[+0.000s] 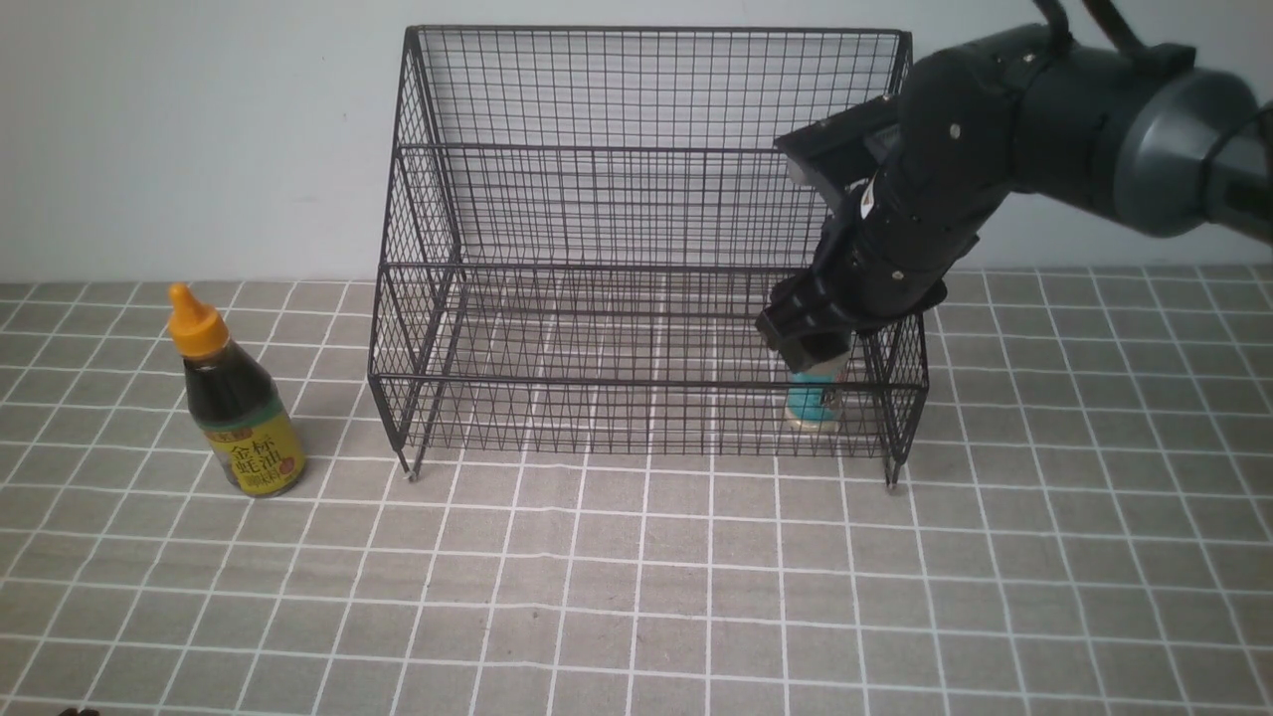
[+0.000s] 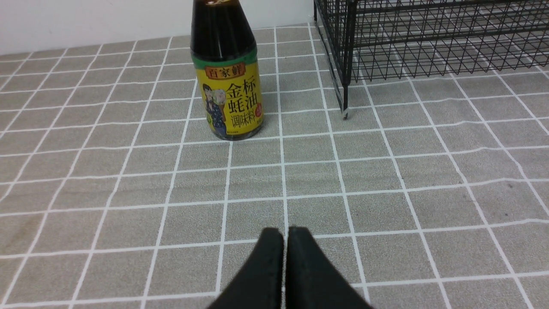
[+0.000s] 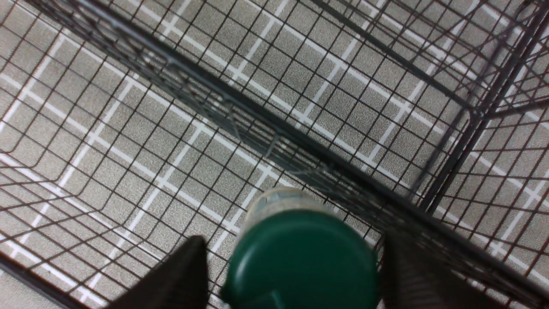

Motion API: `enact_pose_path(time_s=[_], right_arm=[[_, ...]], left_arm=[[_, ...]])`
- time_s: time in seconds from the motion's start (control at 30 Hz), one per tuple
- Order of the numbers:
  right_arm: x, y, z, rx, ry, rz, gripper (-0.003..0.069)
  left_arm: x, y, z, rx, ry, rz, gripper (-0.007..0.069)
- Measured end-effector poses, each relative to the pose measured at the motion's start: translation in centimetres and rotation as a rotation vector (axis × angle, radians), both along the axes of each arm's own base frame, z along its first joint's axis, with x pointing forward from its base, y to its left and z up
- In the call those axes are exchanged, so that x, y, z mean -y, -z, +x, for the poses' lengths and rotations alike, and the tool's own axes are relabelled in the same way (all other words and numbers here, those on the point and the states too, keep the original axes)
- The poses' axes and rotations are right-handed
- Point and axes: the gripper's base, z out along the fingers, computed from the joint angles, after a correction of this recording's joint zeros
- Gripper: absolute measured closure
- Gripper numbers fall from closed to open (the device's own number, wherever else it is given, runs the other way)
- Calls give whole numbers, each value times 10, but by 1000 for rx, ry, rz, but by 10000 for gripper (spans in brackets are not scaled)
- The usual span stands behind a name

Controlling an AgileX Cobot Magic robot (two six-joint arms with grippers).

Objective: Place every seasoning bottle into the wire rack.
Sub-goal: Use the right arm to put the condiment bottle back on the shelf, then use the left arm to grab the condiment bottle closest to it

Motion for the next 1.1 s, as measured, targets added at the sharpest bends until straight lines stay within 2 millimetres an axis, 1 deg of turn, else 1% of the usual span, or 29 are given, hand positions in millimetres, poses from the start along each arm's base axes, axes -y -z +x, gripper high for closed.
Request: enact_pose_path(time_s=[0.03, 0.1, 0.17, 0.2, 0.27, 0.33, 0.37, 0.4, 0.43, 0.47, 0.5, 0.53, 0.57, 0.6, 0.63, 0.67, 0.73, 0.77, 0.8, 0.83, 0.9, 1.0, 1.03, 1.07, 1.1], right_arm=[[0, 0, 0, 0, 2, 1, 124], [1, -4, -1, -14, 11, -1, 79], [3, -18, -4, -24, 16, -10, 71], [3, -29, -6, -18, 18, -8, 75], [7, -59, -12, 8, 21, 3, 103], [11, -100, -21, 94, 24, 43, 174], [15, -122, -28, 148, 31, 71, 219], [17, -130, -32, 166, 34, 79, 239], [26, -163, -51, 242, 47, 118, 323], [30, -175, -59, 268, 52, 132, 345], [40, -199, -78, 324, 68, 159, 424], [42, -203, -81, 334, 72, 159, 435], [56, -229, -106, 403, 98, 190, 512], [68, -249, -128, 462, 121, 218, 563], [78, -264, -148, 508, 133, 242, 606], [88, -275, -167, 549, 141, 264, 634], [105, -287, -202, 600, 148, 295, 660], [108, -289, -210, 609, 149, 300, 663], [120, -289, -235, 628, 151, 313, 669], [128, -286, -251, 636, 149, 321, 670], [138, -272, -275, 648, 141, 340, 671], [154, -250, -315, 769, 120, 433, 672], [157, -244, -323, 823, 114, 477, 672], [160, -226, -334, 872, 110, 527, 672], [163, -225, -341, 894, 111, 545, 672]], left_arm=[[0, 0, 0, 0, 0, 0, 630], [0, 0, 0, 0, 0, 0, 630], [0, 0, 0, 0, 0, 0, 630], [0, 0, 0, 0, 0, 0, 630], [0, 0, 0, 0, 0, 0, 630], [0, 0, 0, 0, 0, 0, 630], [0, 0, 0, 0, 0, 0, 630], [0, 0, 0, 0, 0, 0, 630], [0, 0, 0, 0, 0, 0, 630], [0, 0, 0, 0, 0, 0, 630], [0, 0, 0, 0, 0, 0, 630], [0, 0, 0, 0, 0, 0, 630], [0, 0, 0, 0, 0, 0, 630], [0, 0, 0, 0, 0, 0, 630], [0, 0, 0, 0, 0, 0, 630], [0, 0, 0, 0, 0, 0, 630], [0, 0, 0, 0, 0, 0, 630], [0, 0, 0, 0, 0, 0, 630], [0, 0, 0, 0, 0, 0, 630], [0, 0, 0, 0, 0, 0, 630], [0, 0, 0, 0, 0, 0, 630], [0, 0, 0, 0, 0, 0, 630], [0, 0, 0, 0, 0, 0, 630], [0, 0, 0, 0, 0, 0, 630], [0, 0, 0, 0, 0, 0, 630]])
